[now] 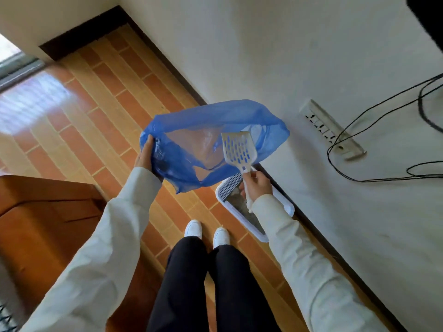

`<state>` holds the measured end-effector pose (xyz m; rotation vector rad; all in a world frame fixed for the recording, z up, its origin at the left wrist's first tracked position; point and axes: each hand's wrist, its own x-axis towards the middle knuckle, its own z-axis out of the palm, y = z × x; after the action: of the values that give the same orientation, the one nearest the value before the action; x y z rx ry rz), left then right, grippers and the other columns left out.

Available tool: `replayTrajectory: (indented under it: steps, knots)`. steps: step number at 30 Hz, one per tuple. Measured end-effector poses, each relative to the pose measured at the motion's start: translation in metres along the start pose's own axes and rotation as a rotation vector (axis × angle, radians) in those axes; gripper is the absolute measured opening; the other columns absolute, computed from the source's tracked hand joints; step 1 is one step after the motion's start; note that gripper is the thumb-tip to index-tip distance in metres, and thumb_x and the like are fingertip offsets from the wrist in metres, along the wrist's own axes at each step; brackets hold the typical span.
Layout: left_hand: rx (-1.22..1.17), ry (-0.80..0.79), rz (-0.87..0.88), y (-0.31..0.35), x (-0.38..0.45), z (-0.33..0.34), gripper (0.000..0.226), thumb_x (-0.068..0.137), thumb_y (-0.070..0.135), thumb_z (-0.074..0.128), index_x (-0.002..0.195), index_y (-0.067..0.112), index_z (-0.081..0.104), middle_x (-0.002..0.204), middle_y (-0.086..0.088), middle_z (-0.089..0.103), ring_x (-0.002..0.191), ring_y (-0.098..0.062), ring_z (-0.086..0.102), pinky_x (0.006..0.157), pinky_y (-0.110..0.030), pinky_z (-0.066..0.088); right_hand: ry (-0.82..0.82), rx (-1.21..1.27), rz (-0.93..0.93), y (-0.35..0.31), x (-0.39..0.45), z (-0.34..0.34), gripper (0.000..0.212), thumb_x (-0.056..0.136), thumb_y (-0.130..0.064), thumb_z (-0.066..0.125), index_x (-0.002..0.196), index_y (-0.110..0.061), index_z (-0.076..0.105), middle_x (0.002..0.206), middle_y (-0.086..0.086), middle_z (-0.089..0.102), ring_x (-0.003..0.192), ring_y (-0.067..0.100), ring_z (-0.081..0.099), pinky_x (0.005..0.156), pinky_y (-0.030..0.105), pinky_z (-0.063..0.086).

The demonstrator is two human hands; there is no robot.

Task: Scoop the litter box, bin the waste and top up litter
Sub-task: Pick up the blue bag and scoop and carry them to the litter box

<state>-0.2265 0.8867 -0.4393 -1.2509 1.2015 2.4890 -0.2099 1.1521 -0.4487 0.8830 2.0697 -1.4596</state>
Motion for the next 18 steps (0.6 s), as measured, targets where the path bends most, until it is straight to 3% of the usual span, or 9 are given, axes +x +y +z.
replayTrajectory:
  steps: [2, 5, 9, 12, 16, 18]
  knots:
    - [-0.008, 0.018, 0.01, -0.022, 0.038, -0.017, 0.088, 0.058, 0.058, 0.079, 0.131, 0.014, 0.055, 0.124, -0.007, 0.063, 0.111, -0.022, 0.063, 0.085, -0.035, 0.054, -0.03, -0.009, -0.032, 0.024, 0.039, 0.02, 0.032, 0.09, -0.039, 0.058, 0.093, -0.007, 0.061, 0.059, 0.001, 0.058, 0.045, 0.013, 0.05, 0.058, 0.032, 0.047]
    - [-0.009, 0.048, 0.009, -0.061, 0.094, -0.042, 0.065, 0.073, 0.056, 0.067, 0.125, 0.017, 0.06, 0.117, -0.003, 0.068, 0.107, -0.02, 0.065, 0.077, -0.031, 0.055, -0.052, -0.038, -0.071, 0.06, 0.094, 0.049, 0.021, 0.091, -0.034, 0.057, 0.085, -0.014, 0.06, 0.057, -0.003, 0.057, 0.046, 0.013, 0.051, 0.06, 0.036, 0.054]
    - [-0.057, 0.05, -0.023, -0.119, 0.175, -0.074, 0.045, 0.087, 0.055, 0.055, 0.114, 0.02, 0.063, 0.1, 0.002, 0.074, 0.096, -0.014, 0.069, 0.075, -0.029, 0.054, -0.066, -0.086, -0.105, 0.107, 0.168, 0.088, 0.021, 0.094, -0.029, 0.053, 0.082, -0.012, 0.056, 0.062, 0.002, 0.058, 0.047, 0.012, 0.05, 0.05, 0.023, 0.044]
    - [-0.102, 0.004, -0.054, -0.165, 0.232, -0.094, 0.042, 0.09, 0.057, 0.047, 0.104, 0.021, 0.064, 0.087, 0.004, 0.075, 0.087, -0.012, 0.07, 0.066, -0.027, 0.055, -0.099, -0.035, -0.065, 0.144, 0.225, 0.118, 0.021, 0.095, -0.027, 0.053, 0.088, -0.007, 0.055, 0.063, 0.005, 0.056, 0.048, 0.014, 0.046, 0.043, 0.016, 0.042]
    - [-0.113, -0.015, -0.083, -0.224, 0.31, -0.116, 0.048, 0.091, 0.058, 0.044, 0.109, 0.018, 0.062, 0.086, 0.002, 0.075, 0.086, -0.014, 0.07, 0.076, -0.031, 0.056, -0.116, -0.054, -0.068, 0.191, 0.299, 0.15, 0.021, 0.096, -0.023, 0.052, 0.101, -0.004, 0.058, 0.066, 0.006, 0.057, 0.052, 0.014, 0.048, 0.052, 0.023, 0.044]
    - [-0.104, 0.005, -0.103, -0.254, 0.341, -0.126, 0.047, 0.09, 0.058, 0.046, 0.105, 0.017, 0.061, 0.08, 0.002, 0.075, 0.087, -0.015, 0.068, 0.071, -0.031, 0.053, -0.123, -0.106, -0.07, 0.214, 0.329, 0.16, 0.022, 0.096, -0.025, 0.053, 0.104, -0.005, 0.058, 0.068, 0.006, 0.059, 0.053, 0.014, 0.049, 0.055, 0.025, 0.045]
